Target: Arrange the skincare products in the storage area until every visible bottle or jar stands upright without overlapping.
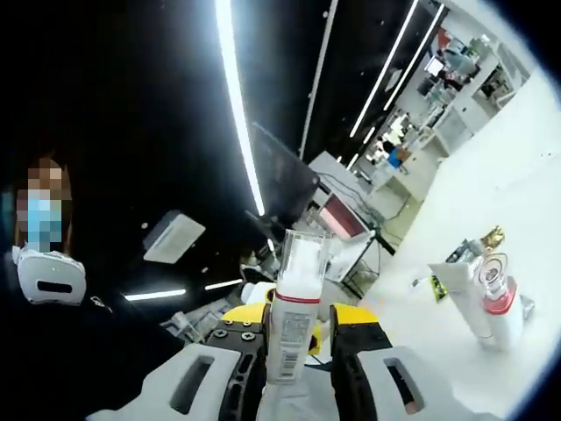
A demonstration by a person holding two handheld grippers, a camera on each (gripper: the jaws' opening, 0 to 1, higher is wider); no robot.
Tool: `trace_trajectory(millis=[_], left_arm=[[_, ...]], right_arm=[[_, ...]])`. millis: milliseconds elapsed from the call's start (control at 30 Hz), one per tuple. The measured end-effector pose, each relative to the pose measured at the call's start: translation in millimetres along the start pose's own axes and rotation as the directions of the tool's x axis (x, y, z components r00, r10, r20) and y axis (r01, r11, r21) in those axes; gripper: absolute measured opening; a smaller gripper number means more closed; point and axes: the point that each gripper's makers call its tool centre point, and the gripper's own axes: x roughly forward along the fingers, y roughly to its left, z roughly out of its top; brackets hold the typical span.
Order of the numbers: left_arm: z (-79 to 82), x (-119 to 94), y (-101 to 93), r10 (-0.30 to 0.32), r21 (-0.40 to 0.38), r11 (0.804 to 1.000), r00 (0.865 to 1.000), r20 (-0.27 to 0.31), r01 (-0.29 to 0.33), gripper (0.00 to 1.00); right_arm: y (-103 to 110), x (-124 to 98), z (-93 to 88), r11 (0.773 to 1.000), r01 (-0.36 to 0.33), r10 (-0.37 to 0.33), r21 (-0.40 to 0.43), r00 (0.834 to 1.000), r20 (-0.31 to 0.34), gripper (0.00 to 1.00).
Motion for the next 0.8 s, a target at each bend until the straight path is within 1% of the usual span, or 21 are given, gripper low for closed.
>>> trace_trajectory(millis=[100,200,333,433,533,600,667,700,767,800], left_arm=[[-3.3,1.8,-0.5,-0.001,-0.002,1.000,1.000,-0.004,0.001,0.23],[-6.9,2.9,-0.8,-0.002,-0.010,1.000,1.000,-0.007,0.002,0.23],[-6.8,3.3,-0.8,-0.007,-0.036,0.999,1.000,0.005,0.008,0.23],[-7.6,3.7,-0.2,-0.007,-0.039,0.999,1.000,0.002,0.007,0.23],[-6.5,3.9,0.8,-0.008,-0.048,0.999,1.000,0.005,0.009,0.23],[-4.5,3.8,1.2,-0.015,-0.073,0.997,1.000,0.018,0.016,0.23],[-2.4,2.8,2.4,-0.014,-0.094,0.995,0.999,0.032,0.017,0.23],[-2.1,2.4,2.9,-0.015,-0.101,0.995,0.999,0.034,0.019,0.23],[-1.9,1.3,4.3,-0.017,-0.112,0.993,0.999,0.036,0.021,0.23],[-2.4,0.8,5.5,-0.016,-0.114,0.993,0.999,0.033,0.019,0.23]], right_arm=[[1.3,-1.3,1.8,1.000,0.002,-0.002,-0.013,1.000,-0.012,0.22],[3.0,-2.7,0.0,1.000,-0.005,0.004,-0.020,0.999,-0.042,0.21],[2.6,-4.2,-1.5,1.000,-0.008,0.006,-0.028,0.997,-0.074,0.21],[1.8,-5.1,-2.9,1.000,-0.010,0.007,-0.030,0.996,-0.094,0.21],[0.1,-4.8,-3.0,1.000,-0.016,0.014,-0.017,0.994,-0.107,0.20],[0.3,-2.8,-2.5,1.000,-0.022,0.021,-0.013,0.994,-0.107,0.20],[-0.8,0.2,-2.5,1.000,-0.023,0.024,0.009,0.993,-0.112,0.21],[-1.4,1.5,-2.6,0.999,-0.020,0.023,0.026,0.993,-0.115,0.21],[-2.3,2.7,-3.3,0.999,-0.017,0.021,0.031,0.992,-0.121,0.20],[-4.2,3.0,-5.2,0.999,-0.006,0.011,0.042,0.991,-0.134,0.20]])
